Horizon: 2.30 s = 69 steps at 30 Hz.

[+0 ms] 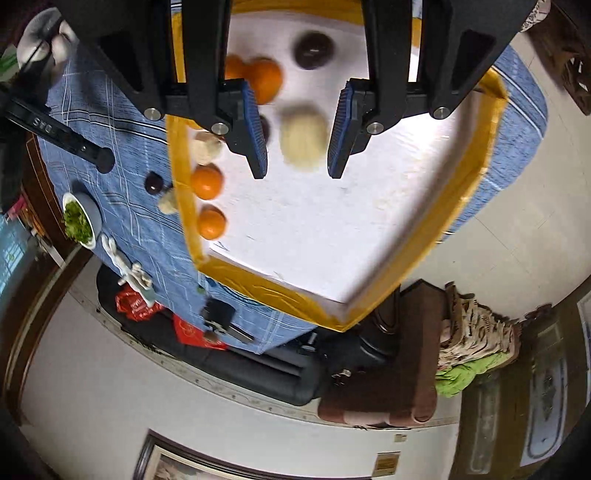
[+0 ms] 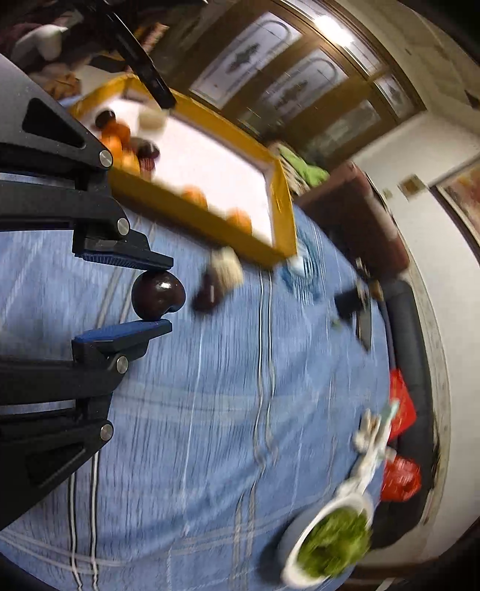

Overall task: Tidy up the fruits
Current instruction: 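Carry the yam slice and plum into the tray and open both tools, then withdraw both open tools from the tray back over the table, then grasp the square white yam slice with the right tool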

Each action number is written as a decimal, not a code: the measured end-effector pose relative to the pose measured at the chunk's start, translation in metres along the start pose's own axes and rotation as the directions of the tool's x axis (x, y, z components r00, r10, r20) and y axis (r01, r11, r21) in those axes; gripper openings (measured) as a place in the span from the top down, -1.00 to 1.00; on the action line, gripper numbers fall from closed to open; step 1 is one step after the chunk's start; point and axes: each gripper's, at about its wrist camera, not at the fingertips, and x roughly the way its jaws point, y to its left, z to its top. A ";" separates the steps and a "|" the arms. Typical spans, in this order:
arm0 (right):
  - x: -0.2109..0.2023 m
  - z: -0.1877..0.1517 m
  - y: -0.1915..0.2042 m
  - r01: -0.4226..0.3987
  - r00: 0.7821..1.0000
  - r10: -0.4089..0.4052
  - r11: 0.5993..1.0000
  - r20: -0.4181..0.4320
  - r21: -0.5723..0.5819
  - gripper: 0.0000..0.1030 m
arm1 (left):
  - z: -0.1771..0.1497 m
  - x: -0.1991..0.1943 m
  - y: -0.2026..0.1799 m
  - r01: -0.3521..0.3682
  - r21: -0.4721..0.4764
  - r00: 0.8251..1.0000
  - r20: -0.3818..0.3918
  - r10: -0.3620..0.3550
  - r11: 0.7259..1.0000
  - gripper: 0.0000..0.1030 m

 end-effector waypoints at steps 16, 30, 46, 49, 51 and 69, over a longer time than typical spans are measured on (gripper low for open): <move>0.075 0.021 0.100 -0.068 0.995 0.058 0.991 -0.083 -0.115 -0.03 | -0.006 -0.013 0.042 0.064 -0.113 0.998 0.000 -0.065 0.991 -0.23; 0.027 0.000 0.057 0.002 1.000 -0.004 0.997 -0.031 -0.079 -0.17 | -0.016 -0.023 -0.011 0.065 -0.008 0.998 -0.013 -0.065 0.998 -0.57; -0.021 -0.040 -0.028 0.094 0.996 -0.093 0.994 -0.015 0.056 -0.23 | -0.044 -0.038 -0.105 0.022 0.229 1.000 -0.018 -0.018 0.973 -0.57; -0.026 -0.043 -0.034 0.099 0.995 -0.099 0.993 -0.012 0.064 -0.26 | -0.048 -0.039 -0.109 0.030 0.243 0.999 -0.023 -0.025 0.970 -0.57; -0.027 -0.045 -0.036 0.102 0.995 -0.101 0.992 -0.012 0.069 -0.27 | -0.050 -0.039 -0.111 0.036 0.247 0.999 -0.030 -0.029 0.968 -0.57; -0.013 -0.043 -0.023 0.115 0.992 -0.113 0.993 -0.048 0.040 -0.28 | -0.056 -0.030 -0.098 0.045 0.225 0.997 -0.073 -0.029 0.973 -0.57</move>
